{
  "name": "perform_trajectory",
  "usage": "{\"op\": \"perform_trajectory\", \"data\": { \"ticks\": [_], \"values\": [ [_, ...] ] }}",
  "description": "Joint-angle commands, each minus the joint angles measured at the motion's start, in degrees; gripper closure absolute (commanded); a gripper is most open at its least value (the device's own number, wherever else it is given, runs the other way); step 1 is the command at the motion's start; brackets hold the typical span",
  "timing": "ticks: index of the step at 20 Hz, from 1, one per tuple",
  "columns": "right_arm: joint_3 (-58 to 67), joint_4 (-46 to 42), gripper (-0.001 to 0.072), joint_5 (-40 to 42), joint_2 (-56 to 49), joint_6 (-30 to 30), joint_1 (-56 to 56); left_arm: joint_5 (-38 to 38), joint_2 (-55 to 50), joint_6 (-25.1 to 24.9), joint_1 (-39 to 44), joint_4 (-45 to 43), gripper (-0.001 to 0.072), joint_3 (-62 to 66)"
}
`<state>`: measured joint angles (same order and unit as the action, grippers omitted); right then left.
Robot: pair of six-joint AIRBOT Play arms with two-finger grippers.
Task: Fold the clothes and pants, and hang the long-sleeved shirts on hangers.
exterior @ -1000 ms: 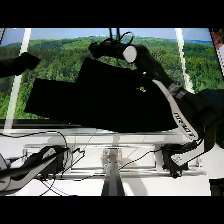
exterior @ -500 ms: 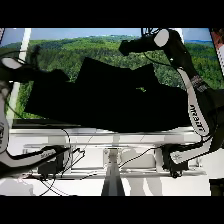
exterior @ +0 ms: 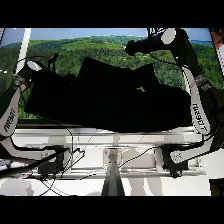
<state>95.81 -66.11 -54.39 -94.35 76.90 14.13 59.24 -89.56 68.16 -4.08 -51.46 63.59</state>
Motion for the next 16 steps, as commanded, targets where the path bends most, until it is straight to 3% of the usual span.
{"op": "perform_trajectory", "data": {
  "ticks": [1,10,12,13,16],
  "values": [
    [0.00,0.00,0.0157,-0.07,0.02,-0.02,-0.11,-4.46,-0.76,0.02,0.17,-0.74,0.0131,0.02],
    [0.00,0.00,0.0157,-0.04,0.02,-0.02,-0.11,-4.63,-4.57,-0.04,0.17,3.52,0.0135,0.02],
    [0.00,-0.04,0.0157,-0.04,0.02,-0.02,-0.11,-4.63,-4.55,-0.04,0.15,3.54,0.0328,0.13],
    [0.00,-0.07,0.0157,-0.04,0.02,-0.02,-0.11,-4.61,-4.52,-0.02,0.15,3.65,0.0370,0.17],
    [0.00,-0.15,0.0157,-0.04,0.02,0.00,-0.11,-4.26,-4.04,-0.04,-0.09,3.96,0.0370,0.26]
  ]
}}
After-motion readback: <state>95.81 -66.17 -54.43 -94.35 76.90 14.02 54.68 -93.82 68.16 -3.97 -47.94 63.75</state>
